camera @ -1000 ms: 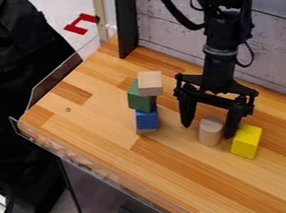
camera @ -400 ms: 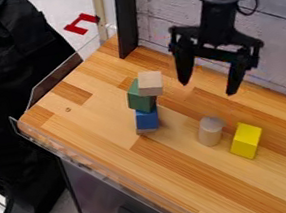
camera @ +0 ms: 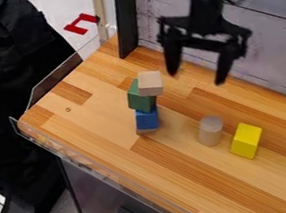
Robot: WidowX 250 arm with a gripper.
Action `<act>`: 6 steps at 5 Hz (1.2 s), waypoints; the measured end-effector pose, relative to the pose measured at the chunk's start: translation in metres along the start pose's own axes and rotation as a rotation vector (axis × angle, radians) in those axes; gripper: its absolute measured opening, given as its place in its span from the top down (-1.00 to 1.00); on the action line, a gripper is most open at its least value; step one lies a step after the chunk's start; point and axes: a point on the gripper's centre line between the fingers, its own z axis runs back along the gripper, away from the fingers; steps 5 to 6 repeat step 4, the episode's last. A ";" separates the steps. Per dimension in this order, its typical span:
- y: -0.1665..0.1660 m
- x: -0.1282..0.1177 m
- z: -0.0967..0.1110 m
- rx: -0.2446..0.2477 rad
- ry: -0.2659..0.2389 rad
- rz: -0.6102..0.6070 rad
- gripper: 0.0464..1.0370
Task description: Put the cylinderon the surface of the table
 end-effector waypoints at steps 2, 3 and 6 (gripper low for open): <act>0.023 -0.003 0.014 -0.018 -0.043 0.072 -0.92; 0.022 -0.004 0.013 -0.032 -0.039 0.068 -0.92; 0.020 -0.007 0.013 -0.026 -0.026 0.052 -0.92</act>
